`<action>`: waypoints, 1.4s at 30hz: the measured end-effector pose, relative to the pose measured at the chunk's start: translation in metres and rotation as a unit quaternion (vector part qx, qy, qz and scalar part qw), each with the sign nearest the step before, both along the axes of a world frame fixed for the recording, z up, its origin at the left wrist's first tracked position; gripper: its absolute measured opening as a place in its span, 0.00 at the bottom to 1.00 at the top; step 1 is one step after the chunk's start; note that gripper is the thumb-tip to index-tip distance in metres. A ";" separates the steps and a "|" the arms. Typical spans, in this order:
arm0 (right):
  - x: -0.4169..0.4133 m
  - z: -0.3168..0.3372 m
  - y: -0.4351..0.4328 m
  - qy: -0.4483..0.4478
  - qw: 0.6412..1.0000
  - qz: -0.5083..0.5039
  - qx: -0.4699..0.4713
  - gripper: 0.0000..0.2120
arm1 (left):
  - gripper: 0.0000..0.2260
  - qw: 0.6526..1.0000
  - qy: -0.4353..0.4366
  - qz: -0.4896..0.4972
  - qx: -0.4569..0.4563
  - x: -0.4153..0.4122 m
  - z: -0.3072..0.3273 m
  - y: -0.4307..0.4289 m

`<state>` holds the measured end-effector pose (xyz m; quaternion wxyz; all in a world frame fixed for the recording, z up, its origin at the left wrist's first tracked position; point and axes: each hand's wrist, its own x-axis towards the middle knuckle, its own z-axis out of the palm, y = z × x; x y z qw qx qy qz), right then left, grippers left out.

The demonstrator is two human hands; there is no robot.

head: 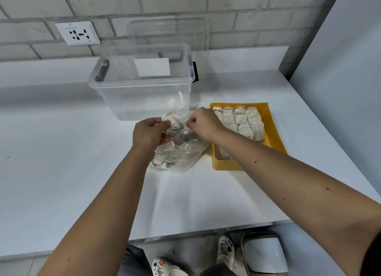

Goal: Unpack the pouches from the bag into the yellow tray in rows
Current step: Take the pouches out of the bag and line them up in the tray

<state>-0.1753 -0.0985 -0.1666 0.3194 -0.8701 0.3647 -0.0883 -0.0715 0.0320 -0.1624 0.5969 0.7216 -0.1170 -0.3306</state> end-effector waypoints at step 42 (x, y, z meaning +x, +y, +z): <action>-0.144 0.060 -0.057 -0.137 0.980 -0.091 0.107 0.03 | 0.04 0.986 0.041 -0.156 -0.037 -0.080 0.020 -0.053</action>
